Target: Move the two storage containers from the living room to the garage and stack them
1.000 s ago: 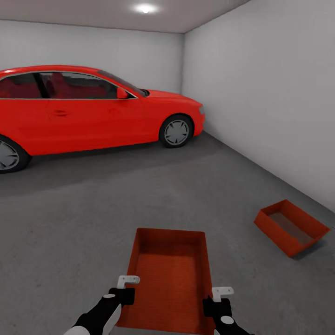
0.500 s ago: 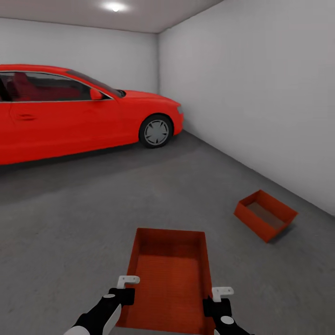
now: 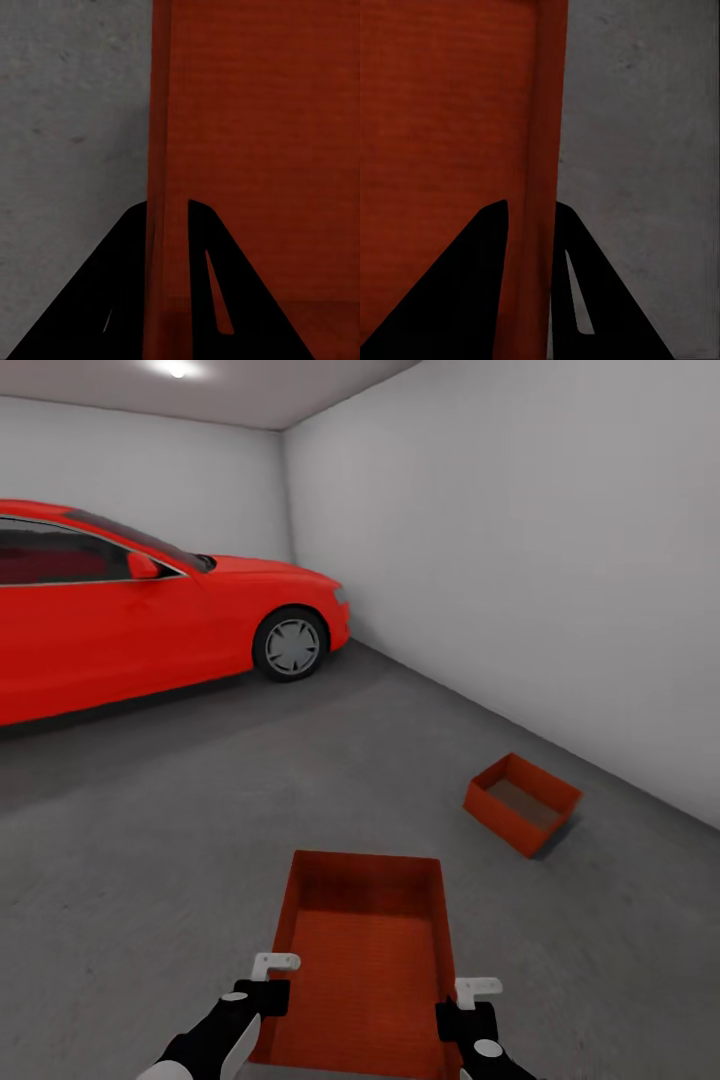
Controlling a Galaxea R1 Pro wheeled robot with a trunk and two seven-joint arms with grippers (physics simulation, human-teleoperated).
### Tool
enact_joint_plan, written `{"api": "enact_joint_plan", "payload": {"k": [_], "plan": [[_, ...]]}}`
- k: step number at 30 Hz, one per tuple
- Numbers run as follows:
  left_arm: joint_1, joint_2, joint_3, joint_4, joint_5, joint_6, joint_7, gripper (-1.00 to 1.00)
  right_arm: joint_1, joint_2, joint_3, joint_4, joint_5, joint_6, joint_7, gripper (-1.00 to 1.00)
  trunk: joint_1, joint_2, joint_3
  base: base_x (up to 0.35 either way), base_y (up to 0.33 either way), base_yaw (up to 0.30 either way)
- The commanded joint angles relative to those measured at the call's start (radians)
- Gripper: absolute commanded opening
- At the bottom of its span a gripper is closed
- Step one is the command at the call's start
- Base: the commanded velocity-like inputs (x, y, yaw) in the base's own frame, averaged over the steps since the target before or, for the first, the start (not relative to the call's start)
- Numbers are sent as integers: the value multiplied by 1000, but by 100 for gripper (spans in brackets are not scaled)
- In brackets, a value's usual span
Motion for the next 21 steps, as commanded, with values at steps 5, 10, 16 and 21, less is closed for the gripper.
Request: {"api": "enact_joint_plan", "payload": {"k": [5, 10, 16, 21], "plan": [[-1, 3, -7, -8, 15, 2, 6, -100, -1, -5, 10, 55, -15, -3, -3, -100, 0, -1, -1, 231, 0, -287], [-1, 3, -7, -9, 15, 2, 6, -100, -1, -5, 10, 55, -15, -3, -3, -100, 0, -1, -1, 320, 0, -287], [-1, 3, -7, -7, 15, 2, 6, -100, -1, -5, 10, 55, -15, -3, -3, -100, 0, -1, -1, 323, 0, -287], [-1, 3, -8, -7, 15, 2, 6, -100, -1, -5, 10, 55, -15, -3, -3, -100, 0, -1, -1, 324, 0, -287]]}}
